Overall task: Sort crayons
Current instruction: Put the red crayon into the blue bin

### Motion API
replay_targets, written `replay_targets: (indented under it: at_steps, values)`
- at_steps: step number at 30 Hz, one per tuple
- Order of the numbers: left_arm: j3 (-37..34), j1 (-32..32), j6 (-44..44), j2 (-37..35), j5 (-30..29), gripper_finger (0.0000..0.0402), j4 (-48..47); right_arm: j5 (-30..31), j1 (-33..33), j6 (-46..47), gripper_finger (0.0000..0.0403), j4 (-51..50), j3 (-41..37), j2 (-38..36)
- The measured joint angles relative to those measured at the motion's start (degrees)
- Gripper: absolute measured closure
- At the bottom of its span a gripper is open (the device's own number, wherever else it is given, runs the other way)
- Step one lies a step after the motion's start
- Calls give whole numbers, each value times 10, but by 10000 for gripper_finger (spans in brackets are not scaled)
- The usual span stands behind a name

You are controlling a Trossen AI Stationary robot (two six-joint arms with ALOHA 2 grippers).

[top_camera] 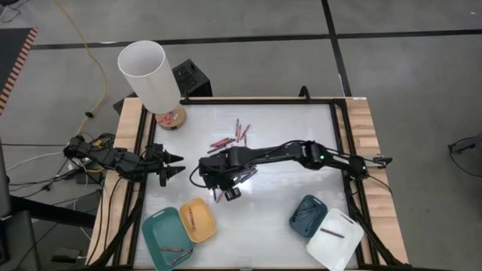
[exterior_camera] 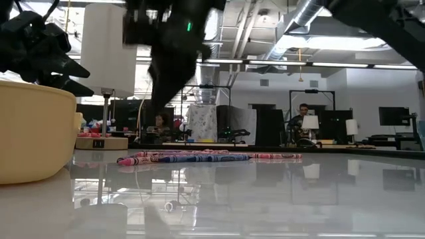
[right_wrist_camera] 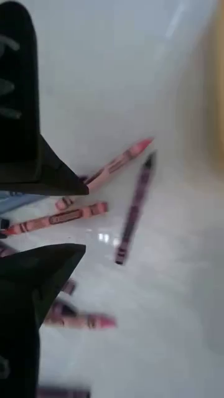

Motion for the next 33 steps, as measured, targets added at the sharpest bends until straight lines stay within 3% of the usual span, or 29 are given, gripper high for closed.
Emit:
replay_targets:
  at_steps: [5, 27, 33]
  values:
    - [0, 0, 0, 0, 0, 161, 0, 6, -4, -20, 275, 14, 0, 37]
    - [0, 0, 0, 0, 0, 161, 0, 10, -3, -3, 276, 53, -16, 64]
    - [0, 0, 0, 0, 0, 161, 0, 44, -2, 24, 297, 49, -17, 63]
